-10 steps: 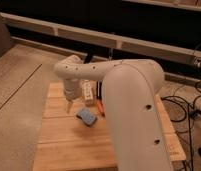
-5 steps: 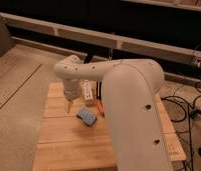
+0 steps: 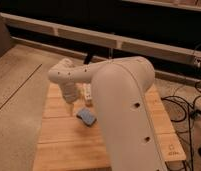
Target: Place the white sponge in the ceramic bowl
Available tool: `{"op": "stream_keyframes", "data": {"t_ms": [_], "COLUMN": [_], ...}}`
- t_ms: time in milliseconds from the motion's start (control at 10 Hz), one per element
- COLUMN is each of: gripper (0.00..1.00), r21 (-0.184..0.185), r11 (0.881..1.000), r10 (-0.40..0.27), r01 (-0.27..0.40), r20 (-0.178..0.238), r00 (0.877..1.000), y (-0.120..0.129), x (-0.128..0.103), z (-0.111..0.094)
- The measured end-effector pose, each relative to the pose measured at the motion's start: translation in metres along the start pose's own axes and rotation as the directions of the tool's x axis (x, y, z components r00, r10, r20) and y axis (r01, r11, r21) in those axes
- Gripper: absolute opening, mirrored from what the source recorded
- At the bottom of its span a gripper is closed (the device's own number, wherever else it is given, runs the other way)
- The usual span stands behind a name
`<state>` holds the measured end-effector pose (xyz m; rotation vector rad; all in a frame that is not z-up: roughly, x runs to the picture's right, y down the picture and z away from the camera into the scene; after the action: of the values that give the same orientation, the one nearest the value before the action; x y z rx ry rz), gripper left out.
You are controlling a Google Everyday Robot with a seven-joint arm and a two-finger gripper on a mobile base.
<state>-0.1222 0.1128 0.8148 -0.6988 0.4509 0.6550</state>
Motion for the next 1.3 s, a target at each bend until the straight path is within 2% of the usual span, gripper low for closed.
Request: {"op": "stream_keyframes", "data": {"t_ms": [200,400,900,1300], "gripper": [0.65,0.65,0.65,0.65], "r21": [0.011,0.017,-0.029,-0.075], "r11": [1.000,0.999,0.995,0.995], "r10": [0.005,0.040,0.093,0.073], "r01": [-0.005,-0.039,-0.091,-0.063], "r20": [-0.028,-0.021,0.068,0.144], "r00": [1.000,0.999,0.993,0.987], "y": [-0.006,-0.019,-0.043,-0.032], "x": [0.010,0.016,0.014,-0.002], "z": [0.013,0.029,0.051,0.054]}}
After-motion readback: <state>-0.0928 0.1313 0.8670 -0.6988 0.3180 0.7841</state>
